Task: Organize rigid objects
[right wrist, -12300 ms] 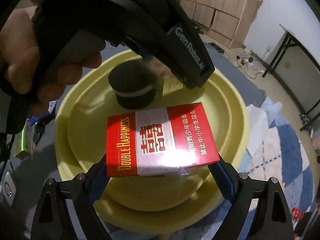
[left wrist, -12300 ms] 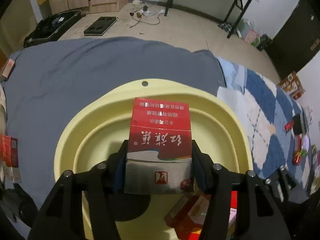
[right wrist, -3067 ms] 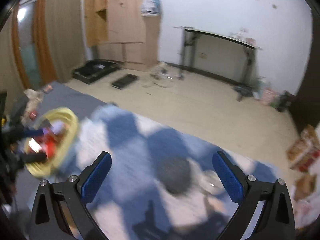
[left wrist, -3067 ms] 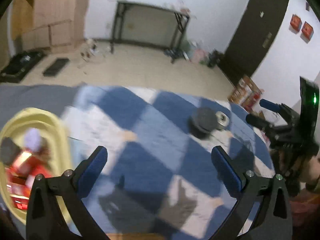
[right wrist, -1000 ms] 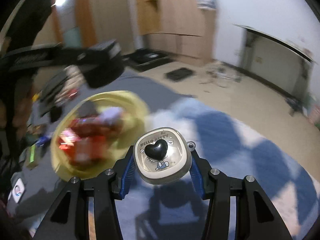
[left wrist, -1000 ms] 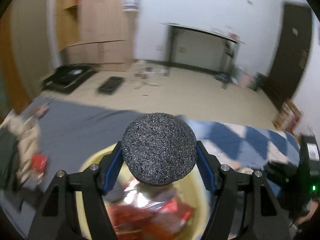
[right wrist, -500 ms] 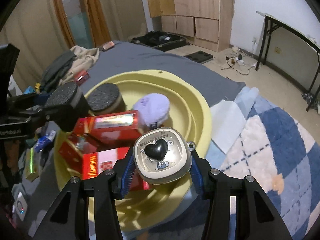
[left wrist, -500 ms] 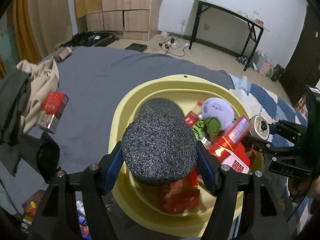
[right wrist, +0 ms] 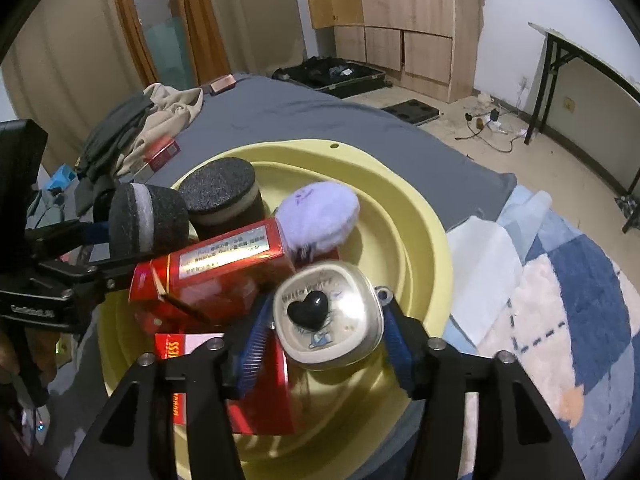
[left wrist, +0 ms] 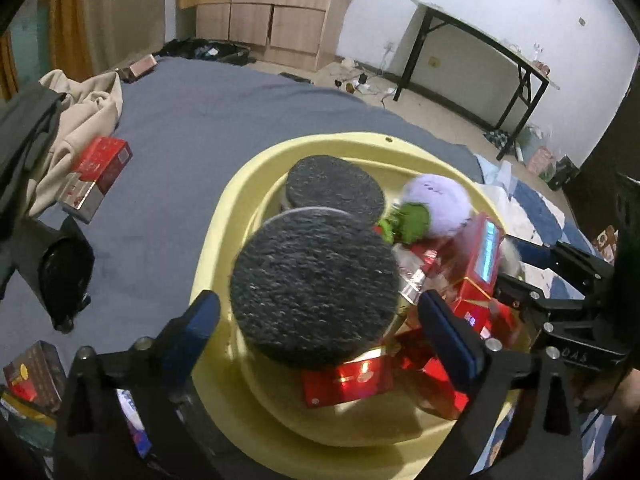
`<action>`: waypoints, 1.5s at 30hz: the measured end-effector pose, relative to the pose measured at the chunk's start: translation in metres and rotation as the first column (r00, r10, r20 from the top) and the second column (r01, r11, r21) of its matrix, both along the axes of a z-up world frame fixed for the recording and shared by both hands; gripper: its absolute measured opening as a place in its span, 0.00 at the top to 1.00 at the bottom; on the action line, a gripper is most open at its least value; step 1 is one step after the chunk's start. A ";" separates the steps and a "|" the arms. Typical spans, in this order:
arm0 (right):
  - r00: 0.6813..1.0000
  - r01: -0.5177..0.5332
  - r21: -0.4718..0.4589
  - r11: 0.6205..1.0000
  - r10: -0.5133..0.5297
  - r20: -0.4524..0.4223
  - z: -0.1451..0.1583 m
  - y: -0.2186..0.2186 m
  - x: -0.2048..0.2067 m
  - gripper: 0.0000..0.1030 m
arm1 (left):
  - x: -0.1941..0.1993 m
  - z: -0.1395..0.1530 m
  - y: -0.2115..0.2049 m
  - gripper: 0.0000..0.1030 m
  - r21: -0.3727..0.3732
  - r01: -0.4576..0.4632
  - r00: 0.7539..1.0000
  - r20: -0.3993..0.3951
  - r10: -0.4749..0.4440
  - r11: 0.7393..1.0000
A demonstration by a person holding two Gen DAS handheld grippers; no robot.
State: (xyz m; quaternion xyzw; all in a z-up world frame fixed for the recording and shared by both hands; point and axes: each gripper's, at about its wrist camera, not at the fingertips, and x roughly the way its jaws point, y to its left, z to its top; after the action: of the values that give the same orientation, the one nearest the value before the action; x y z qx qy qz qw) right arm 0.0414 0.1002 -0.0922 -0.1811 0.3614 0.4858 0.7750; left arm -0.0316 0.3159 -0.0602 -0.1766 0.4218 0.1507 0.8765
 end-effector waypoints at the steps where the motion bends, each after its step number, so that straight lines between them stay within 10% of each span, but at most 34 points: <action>1: 1.000 -0.003 0.012 1.000 0.003 0.000 0.002 -0.002 0.000 0.38 | -0.002 0.003 -0.003 0.00 0.004 -0.008 1.000 0.007 0.008 1.000; 7: 0.999 -0.025 0.093 0.995 0.021 0.043 0.019 -0.037 0.004 0.00 | -0.035 0.047 -0.044 0.00 0.054 -0.241 0.966 0.113 0.234 0.969; 20: 0.981 -0.106 -0.065 0.992 0.115 0.155 0.018 -0.121 0.053 0.00 | -0.048 -0.015 -0.200 0.00 0.057 -0.333 0.940 -0.055 0.336 0.941; 30: 0.977 -0.111 -0.170 0.979 0.139 0.163 -0.032 -0.107 0.048 0.00 | -0.014 -0.061 -0.189 0.00 0.073 -0.439 0.892 -0.088 0.444 0.896; 45: 0.970 -0.108 -0.158 0.982 0.139 0.199 -0.035 -0.109 0.043 0.00 | -0.008 -0.072 -0.182 0.00 0.133 -0.407 0.910 -0.022 0.414 0.904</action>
State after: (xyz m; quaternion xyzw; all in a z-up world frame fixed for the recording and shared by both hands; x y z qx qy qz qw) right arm 0.0841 -0.0086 -0.1276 -0.3094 0.3005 0.4839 0.7615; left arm -0.0395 0.1336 -0.1321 -0.2021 0.3867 0.3623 0.8236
